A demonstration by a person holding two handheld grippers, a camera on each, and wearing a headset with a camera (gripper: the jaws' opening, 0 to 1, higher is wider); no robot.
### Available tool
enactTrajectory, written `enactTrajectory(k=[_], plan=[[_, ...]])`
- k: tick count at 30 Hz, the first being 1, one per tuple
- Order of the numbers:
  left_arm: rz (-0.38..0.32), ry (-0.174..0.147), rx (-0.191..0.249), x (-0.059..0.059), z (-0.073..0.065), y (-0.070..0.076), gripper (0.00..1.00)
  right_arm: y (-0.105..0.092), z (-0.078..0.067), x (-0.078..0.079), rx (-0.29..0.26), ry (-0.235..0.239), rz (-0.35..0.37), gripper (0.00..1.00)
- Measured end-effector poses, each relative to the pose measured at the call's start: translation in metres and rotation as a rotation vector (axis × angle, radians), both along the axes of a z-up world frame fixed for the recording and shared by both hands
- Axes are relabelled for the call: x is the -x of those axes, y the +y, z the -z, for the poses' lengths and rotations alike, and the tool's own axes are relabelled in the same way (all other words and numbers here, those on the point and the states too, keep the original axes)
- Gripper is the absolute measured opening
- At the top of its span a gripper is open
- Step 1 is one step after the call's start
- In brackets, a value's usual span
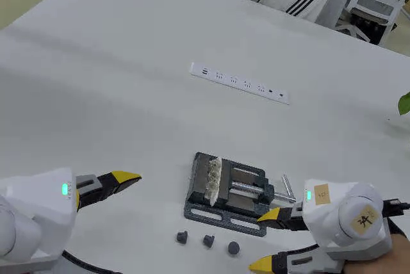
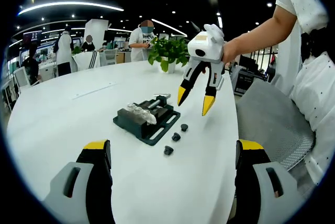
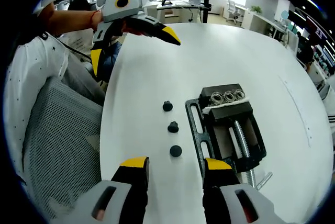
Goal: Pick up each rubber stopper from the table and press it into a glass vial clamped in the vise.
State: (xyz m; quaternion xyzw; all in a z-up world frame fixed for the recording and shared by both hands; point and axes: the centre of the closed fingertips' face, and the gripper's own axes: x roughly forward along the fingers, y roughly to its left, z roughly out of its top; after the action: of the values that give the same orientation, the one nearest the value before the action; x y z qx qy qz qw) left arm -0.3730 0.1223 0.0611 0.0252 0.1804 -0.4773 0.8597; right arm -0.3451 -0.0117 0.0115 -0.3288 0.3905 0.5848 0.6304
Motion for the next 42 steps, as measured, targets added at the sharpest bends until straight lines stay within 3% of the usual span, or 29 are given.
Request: enactTrajectory(k=[9, 17, 42], plan=[[-0.007, 0.000, 0.007, -0.001, 0.002, 0.001, 0.98, 0.005, 0.014, 0.002, 0.094, -0.008, -0.084, 0.25], [-0.012, 0.001, 0.010, -0.001, 0.005, 0.002, 0.99, 0.011, 0.024, 0.004, 0.144, -0.017, -0.141, 0.19], [-0.028, 0.005, 0.035, -0.002, 0.007, 0.004, 0.98, 0.015, 0.040, 0.004, 0.209, -0.021, -0.220, 0.10]])
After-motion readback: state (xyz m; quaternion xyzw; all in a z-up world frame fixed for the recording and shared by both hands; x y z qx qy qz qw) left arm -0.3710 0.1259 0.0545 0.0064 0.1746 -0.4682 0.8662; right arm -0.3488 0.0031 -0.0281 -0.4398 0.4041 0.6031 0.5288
